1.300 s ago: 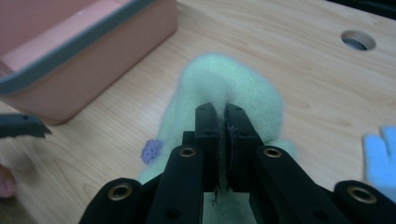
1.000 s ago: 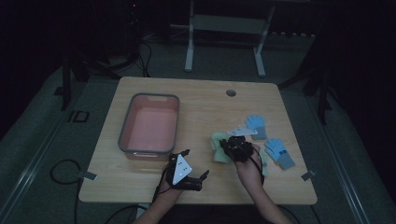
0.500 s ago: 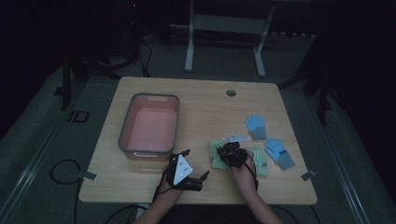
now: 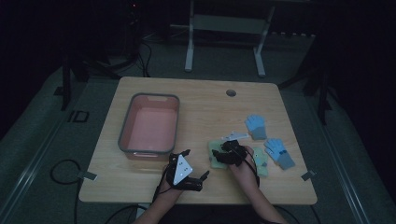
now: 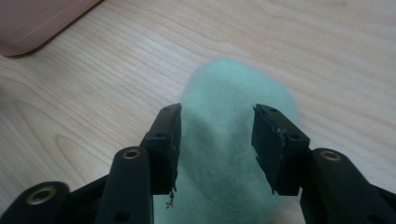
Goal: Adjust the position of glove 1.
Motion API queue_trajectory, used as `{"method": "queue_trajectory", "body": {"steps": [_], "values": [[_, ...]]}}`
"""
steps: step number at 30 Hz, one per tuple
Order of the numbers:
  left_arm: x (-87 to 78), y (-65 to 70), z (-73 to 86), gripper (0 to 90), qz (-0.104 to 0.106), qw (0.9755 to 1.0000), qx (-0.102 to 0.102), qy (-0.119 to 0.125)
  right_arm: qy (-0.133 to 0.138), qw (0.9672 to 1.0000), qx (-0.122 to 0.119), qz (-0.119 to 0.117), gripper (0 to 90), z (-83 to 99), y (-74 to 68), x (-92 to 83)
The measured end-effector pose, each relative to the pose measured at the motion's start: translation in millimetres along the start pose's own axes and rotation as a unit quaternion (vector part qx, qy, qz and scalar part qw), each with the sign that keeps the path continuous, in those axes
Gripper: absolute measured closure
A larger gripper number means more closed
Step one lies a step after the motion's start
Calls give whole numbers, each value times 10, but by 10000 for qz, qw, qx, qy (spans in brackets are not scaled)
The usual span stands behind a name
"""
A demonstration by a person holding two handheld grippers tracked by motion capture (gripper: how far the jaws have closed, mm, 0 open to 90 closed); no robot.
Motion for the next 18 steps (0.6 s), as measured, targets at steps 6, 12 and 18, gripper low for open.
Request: {"method": "queue_trajectory", "body": {"steps": [6, 12, 18], "values": [[1, 3, 0, 8, 5, 10000, 18, -5, 74, 9999, -75, -12, 518, -113, 61, -155], [3, 3, 0, 8, 4, 10000, 15, -8, 188, 9998, -66, 38, 523, -203, 218, -287], [4, 0, -1, 8, 4, 10000, -11, 0, 357, 9992, -127, 107, 532, -312, 354, -446]]}}
Point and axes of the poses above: each handheld gripper's, and its own axes: x roughly forward along the jaws, z roughly out of its underside, y roughly to its right, the point moved 10 cm from there along x, roughly forward along the jaws, and after that the axes turned 3 degrees about x, right-handed, at the moved point
